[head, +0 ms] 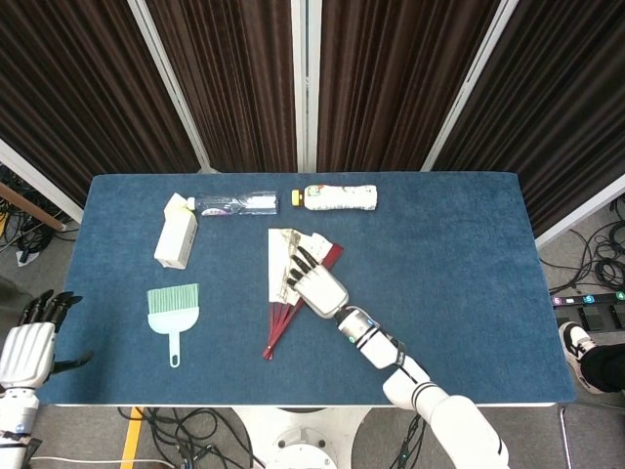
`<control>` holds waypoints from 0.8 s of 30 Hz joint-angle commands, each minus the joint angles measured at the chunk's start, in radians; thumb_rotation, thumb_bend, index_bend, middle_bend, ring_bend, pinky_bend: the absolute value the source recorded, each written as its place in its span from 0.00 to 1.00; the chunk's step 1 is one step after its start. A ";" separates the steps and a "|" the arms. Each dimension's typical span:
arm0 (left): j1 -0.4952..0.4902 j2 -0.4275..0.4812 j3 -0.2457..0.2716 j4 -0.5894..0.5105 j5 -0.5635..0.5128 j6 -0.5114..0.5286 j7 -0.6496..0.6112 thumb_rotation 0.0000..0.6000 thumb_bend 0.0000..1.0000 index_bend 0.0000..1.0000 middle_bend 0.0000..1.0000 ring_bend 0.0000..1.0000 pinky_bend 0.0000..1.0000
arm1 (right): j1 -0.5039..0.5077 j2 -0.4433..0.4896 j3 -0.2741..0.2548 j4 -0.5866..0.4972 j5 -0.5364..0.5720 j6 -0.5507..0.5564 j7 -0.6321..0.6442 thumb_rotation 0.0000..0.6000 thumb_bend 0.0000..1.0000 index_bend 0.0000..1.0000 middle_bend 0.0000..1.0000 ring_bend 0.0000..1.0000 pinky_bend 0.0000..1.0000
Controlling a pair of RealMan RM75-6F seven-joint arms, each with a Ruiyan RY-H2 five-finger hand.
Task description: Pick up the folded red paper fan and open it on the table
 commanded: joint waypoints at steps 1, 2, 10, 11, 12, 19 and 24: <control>0.001 0.004 0.004 0.002 0.011 0.002 -0.019 1.00 0.03 0.18 0.12 0.03 0.09 | 0.015 -0.002 -0.004 0.005 0.002 -0.011 0.001 1.00 0.34 0.52 0.41 0.15 0.03; 0.002 0.005 0.005 0.002 0.014 0.003 -0.032 1.00 0.03 0.18 0.12 0.03 0.09 | 0.023 -0.002 -0.006 0.006 0.003 -0.016 -0.003 1.00 0.37 0.53 0.41 0.16 0.03; 0.003 0.007 0.004 0.017 0.024 0.013 -0.055 1.00 0.03 0.18 0.12 0.03 0.09 | 0.051 0.008 -0.025 0.017 -0.008 0.022 0.012 1.00 0.62 0.65 0.51 0.26 0.07; 0.000 0.009 -0.003 0.018 0.026 0.017 -0.060 1.00 0.03 0.18 0.12 0.03 0.09 | 0.052 0.021 -0.030 0.012 -0.014 0.043 0.023 1.00 0.63 0.66 0.52 0.27 0.07; -0.003 0.009 -0.008 0.018 0.029 0.023 -0.063 1.00 0.03 0.18 0.12 0.03 0.09 | 0.051 0.033 -0.031 0.005 -0.017 0.062 0.033 1.00 0.63 0.68 0.53 0.28 0.07; -0.066 0.046 -0.036 -0.007 0.130 0.027 -0.234 1.00 0.03 0.18 0.12 0.03 0.10 | 0.036 0.205 -0.041 -0.156 -0.042 0.218 0.104 1.00 0.63 0.77 0.59 0.36 0.12; -0.144 0.070 -0.062 -0.015 0.174 -0.024 -0.363 1.00 0.03 0.18 0.12 0.03 0.10 | 0.020 0.390 -0.036 -0.386 -0.051 0.283 0.114 1.00 0.63 0.81 0.62 0.39 0.16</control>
